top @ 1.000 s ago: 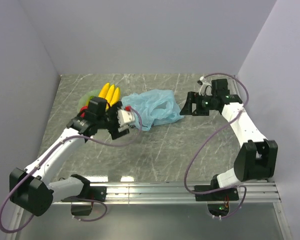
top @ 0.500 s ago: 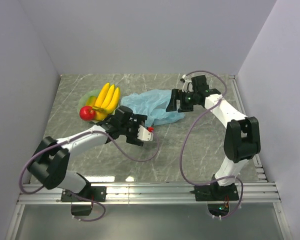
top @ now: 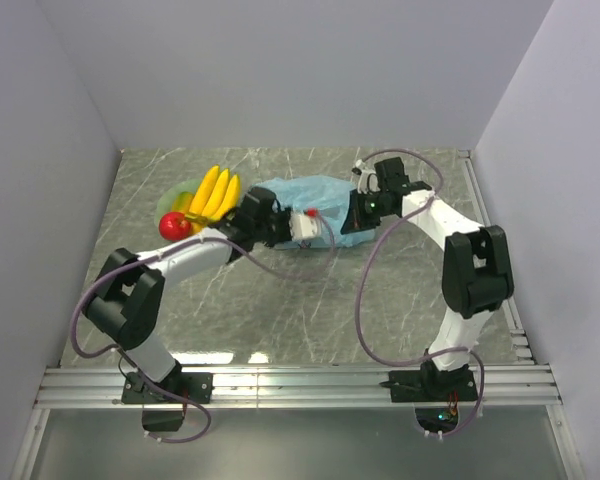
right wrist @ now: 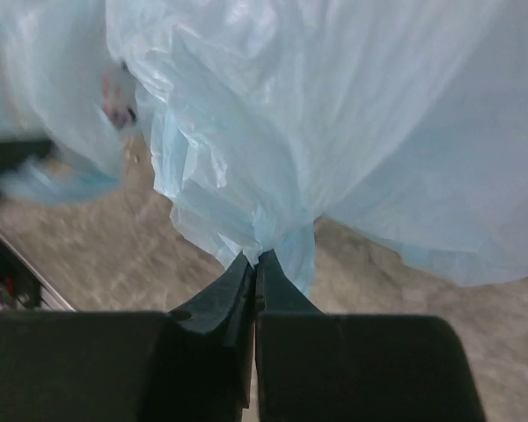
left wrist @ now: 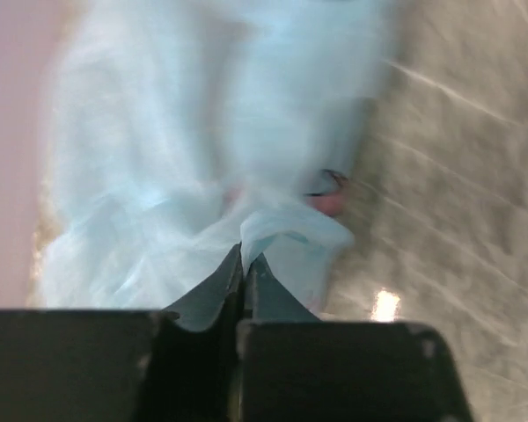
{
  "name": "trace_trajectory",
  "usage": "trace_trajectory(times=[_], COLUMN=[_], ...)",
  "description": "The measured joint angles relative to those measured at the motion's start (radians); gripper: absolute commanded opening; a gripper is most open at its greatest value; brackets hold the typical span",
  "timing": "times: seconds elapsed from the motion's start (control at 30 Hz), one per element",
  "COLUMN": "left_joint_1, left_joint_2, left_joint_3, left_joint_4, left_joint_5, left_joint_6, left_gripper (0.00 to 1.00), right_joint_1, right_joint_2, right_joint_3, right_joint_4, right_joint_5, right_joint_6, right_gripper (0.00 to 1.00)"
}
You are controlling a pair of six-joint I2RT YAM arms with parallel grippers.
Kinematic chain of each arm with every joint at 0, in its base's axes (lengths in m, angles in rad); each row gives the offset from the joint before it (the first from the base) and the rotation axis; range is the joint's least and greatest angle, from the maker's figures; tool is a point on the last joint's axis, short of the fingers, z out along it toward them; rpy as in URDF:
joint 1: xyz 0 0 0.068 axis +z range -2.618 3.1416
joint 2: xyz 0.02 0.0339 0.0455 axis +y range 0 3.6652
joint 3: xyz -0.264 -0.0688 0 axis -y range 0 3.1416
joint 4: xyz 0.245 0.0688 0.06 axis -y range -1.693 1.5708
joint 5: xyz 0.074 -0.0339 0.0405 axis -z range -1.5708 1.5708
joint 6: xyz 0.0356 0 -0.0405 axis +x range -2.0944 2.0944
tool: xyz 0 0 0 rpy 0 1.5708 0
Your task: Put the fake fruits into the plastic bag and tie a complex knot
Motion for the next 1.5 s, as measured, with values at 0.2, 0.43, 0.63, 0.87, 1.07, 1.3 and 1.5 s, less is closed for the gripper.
trace_trajectory(times=[0.2,0.43,0.63,0.87,1.07,1.3,1.5], left_joint_1=[0.234,0.492,0.566,0.522,0.442,0.42,0.419], left_joint_2=[-0.089,-0.091,0.05,0.15,0.154,0.208,0.268], left_joint_3=[0.144,0.272,0.342,0.441,0.489,0.561,0.58], left_joint_4=[-0.022,0.015,0.024,-0.037,-0.111,-0.182,-0.184], left_joint_5=[0.182,0.347,0.481,0.668,0.771,0.84,0.878], left_joint_6=[-0.418,-1.0,-1.3,-1.327,-1.262,-1.232,-1.254], left_gripper=[0.0,0.0,0.01,0.0,0.0,0.03,0.03], right_joint_1=[-0.006,-0.005,0.002,0.011,0.011,0.075,0.218], right_joint_2=[-0.186,-0.337,-0.465,-0.62,-0.659,-0.571,-0.461], right_joint_3=[-0.167,-0.296,-0.369,-0.361,-0.205,-0.087,-0.094], right_joint_4=[-0.045,-0.076,-0.093,-0.186,-0.193,-0.111,-0.048], right_joint_5=[0.008,0.068,0.105,0.143,0.155,0.129,0.179], right_joint_6=[-0.121,-0.279,-0.385,-0.436,-0.392,-0.338,-0.369], right_gripper=[0.0,0.0,0.38,0.93,0.94,0.96,0.98])
